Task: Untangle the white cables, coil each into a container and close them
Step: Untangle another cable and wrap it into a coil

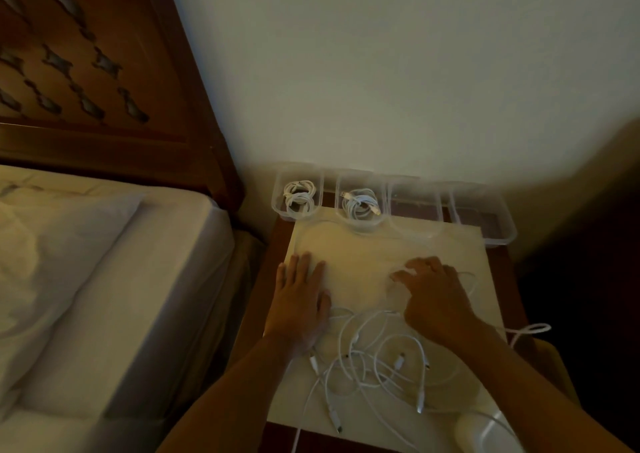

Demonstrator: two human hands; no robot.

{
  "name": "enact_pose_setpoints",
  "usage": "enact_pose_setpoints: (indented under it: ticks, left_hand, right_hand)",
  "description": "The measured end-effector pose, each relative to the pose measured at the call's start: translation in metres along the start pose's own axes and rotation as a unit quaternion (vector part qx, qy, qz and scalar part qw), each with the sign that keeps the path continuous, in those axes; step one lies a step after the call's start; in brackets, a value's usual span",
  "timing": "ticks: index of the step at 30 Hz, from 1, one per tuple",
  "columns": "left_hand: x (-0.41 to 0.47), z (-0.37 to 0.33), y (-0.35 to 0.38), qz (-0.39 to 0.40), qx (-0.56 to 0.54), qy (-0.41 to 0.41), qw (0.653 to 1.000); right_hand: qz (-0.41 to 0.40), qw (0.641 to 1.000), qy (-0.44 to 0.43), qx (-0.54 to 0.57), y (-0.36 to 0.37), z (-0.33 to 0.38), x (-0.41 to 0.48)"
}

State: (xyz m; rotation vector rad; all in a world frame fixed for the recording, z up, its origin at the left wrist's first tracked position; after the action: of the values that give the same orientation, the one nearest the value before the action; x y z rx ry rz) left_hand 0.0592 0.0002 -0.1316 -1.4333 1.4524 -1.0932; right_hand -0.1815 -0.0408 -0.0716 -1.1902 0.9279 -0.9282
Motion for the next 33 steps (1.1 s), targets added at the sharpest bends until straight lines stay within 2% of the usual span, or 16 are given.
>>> enact_pose_setpoints:
  ticks: [4, 8, 10, 12, 13, 15, 18, 21, 23, 26, 29, 31, 33]
  left_hand:
    - [-0.001, -0.005, -0.004, 0.024, 0.039, -0.001, 0.999]
    - [0.003, -0.023, -0.025, 0.06, 0.125, -0.005, 0.99]
    - [0.011, -0.042, -0.051, 0.012, 0.071, 0.006, 0.997]
    - [0.016, -0.071, -0.084, -0.05, -0.063, 0.055, 0.995]
    - [0.016, -0.087, -0.098, -0.056, -0.115, 0.09, 0.988]
    - [0.014, -0.112, -0.118, -0.049, -0.151, 0.132, 0.978]
    - [0.014, -0.13, -0.146, -0.07, -0.214, 0.113, 0.968]
    - [0.018, -0.134, -0.175, -0.125, -0.317, 0.089, 0.936]
    - [0.021, -0.139, -0.192, -0.094, -0.368, 0.081, 0.921]
    - [0.022, -0.153, -0.215, -0.054, -0.378, 0.083, 0.921]
    - [0.018, -0.167, -0.248, -0.126, -0.284, 0.128, 0.942]
    - [0.017, -0.173, -0.271, -0.166, -0.296, 0.143, 0.93]
    - [0.018, -0.171, -0.291, -0.181, -0.394, 0.108, 0.895]
  right_hand:
    - [-0.04, 0.998, -0.017, -0.039, 0.003, -0.003, -0.003]
    - [-0.061, 0.992, -0.071, -0.079, -0.033, 0.006, 0.005]
    - [-0.099, 0.987, -0.095, -0.089, -0.062, 0.01, 0.006]
    - [-0.136, 0.98, -0.128, -0.061, -0.091, 0.009, 0.004]
    - [-0.151, 0.978, -0.14, -0.036, -0.104, 0.01, 0.002]
    - [-0.174, 0.975, -0.138, 0.017, -0.132, 0.015, -0.003]
    - [-0.227, 0.961, -0.122, 0.101, -0.17, 0.018, -0.009]
    - [-0.293, 0.933, -0.112, 0.175, -0.199, 0.017, -0.02]
    - [-0.307, 0.912, -0.104, 0.251, -0.214, 0.02, -0.028]
    - [-0.336, 0.879, -0.111, 0.318, -0.234, 0.027, -0.038]
    - [-0.359, 0.865, -0.137, 0.322, -0.254, 0.035, -0.048]
    - [-0.366, 0.863, -0.154, 0.312, -0.265, 0.036, -0.052]
    - [-0.349, 0.868, -0.127, 0.331, -0.27, 0.03, -0.054]
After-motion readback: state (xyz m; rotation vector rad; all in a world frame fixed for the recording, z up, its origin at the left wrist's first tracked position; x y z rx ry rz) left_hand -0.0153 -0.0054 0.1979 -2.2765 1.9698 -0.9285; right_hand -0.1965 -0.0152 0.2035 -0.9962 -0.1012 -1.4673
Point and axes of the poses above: each hand's wrist, its own x-axis towards the middle knuckle, its own y-axis out of the palm, z = x × y, the point moved 4 cm from there along x, towards the middle knuckle
